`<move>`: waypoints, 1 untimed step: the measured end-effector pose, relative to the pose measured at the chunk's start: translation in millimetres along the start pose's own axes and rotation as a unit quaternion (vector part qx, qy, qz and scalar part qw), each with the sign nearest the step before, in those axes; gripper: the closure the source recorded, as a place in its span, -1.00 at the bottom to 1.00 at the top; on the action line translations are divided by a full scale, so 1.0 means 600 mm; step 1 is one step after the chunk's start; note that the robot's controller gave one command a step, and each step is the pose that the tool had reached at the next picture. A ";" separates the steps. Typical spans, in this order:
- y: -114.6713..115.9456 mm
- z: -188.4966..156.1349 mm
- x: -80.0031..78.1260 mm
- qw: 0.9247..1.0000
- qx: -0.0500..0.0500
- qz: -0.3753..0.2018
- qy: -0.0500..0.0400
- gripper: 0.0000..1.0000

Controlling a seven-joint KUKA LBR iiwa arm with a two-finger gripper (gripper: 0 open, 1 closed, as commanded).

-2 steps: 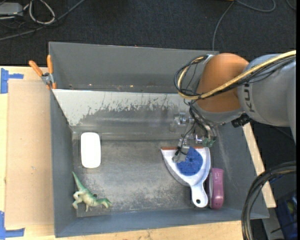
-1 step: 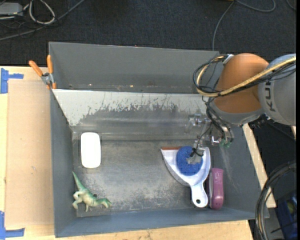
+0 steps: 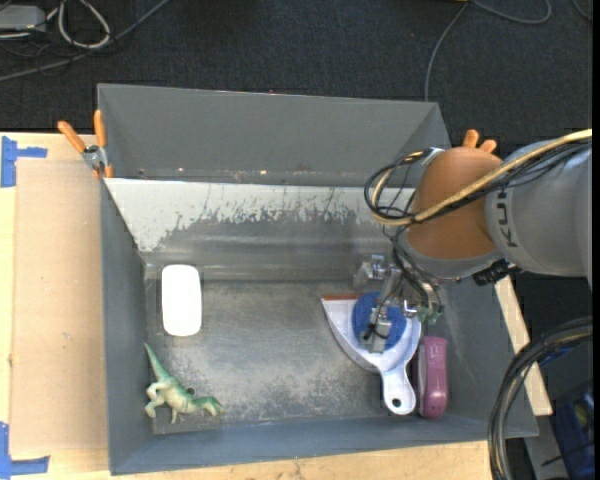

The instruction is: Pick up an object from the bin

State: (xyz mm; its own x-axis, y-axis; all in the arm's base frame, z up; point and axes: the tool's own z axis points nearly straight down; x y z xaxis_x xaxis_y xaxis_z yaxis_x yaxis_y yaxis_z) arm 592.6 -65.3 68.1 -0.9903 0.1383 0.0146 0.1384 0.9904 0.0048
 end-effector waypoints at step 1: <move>0.036 -0.005 0.017 0.992 0.000 0.123 -0.009 1.00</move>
Offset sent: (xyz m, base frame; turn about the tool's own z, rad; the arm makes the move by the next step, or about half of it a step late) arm 0.0000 0.0000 0.0000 0.0000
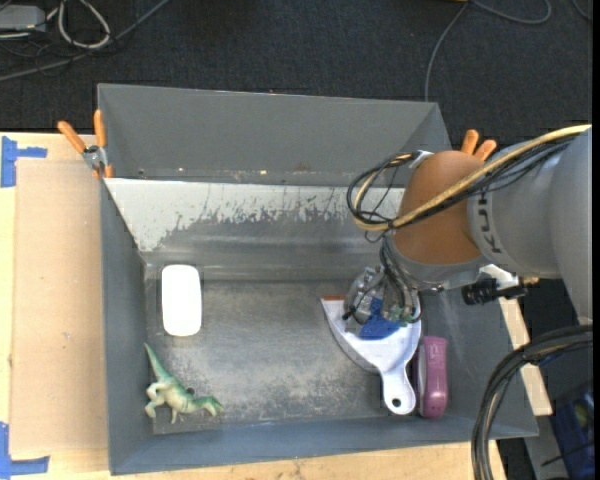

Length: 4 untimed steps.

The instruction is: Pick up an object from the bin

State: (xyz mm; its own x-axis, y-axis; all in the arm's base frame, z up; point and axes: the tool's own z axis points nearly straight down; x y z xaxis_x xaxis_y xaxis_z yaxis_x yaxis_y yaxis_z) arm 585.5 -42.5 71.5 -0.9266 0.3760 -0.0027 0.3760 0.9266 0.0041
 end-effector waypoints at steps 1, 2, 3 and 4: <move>0.000 0.000 0.000 1.000 0.000 0.000 0.000 1.00; -0.001 -0.066 0.004 1.000 0.001 -0.001 0.004 1.00; -0.001 -0.105 0.002 1.000 0.000 -0.001 0.002 1.00; -0.001 -0.127 0.002 1.000 0.000 -0.001 0.002 1.00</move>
Offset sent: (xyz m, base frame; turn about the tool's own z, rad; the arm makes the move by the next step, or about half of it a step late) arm -0.0002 0.0000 0.0718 0.0000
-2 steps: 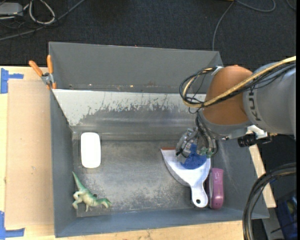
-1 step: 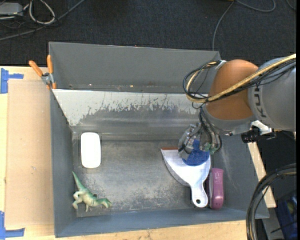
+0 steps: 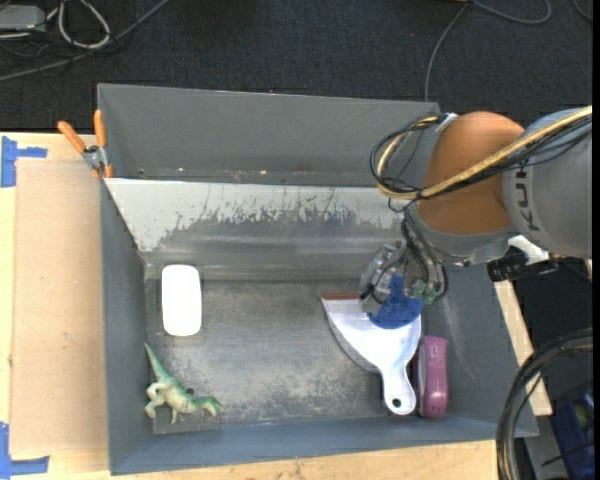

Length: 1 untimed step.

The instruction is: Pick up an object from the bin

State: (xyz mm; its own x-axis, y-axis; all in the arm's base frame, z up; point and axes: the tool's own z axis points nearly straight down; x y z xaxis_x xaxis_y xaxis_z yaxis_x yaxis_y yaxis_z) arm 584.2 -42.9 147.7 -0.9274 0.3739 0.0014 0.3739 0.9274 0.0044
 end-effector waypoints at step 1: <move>0.000 -0.043 0.001 1.000 0.000 -0.001 0.001 1.00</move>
Offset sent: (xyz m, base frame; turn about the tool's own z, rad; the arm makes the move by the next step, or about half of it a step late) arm -0.0007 0.0000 0.0182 -0.0010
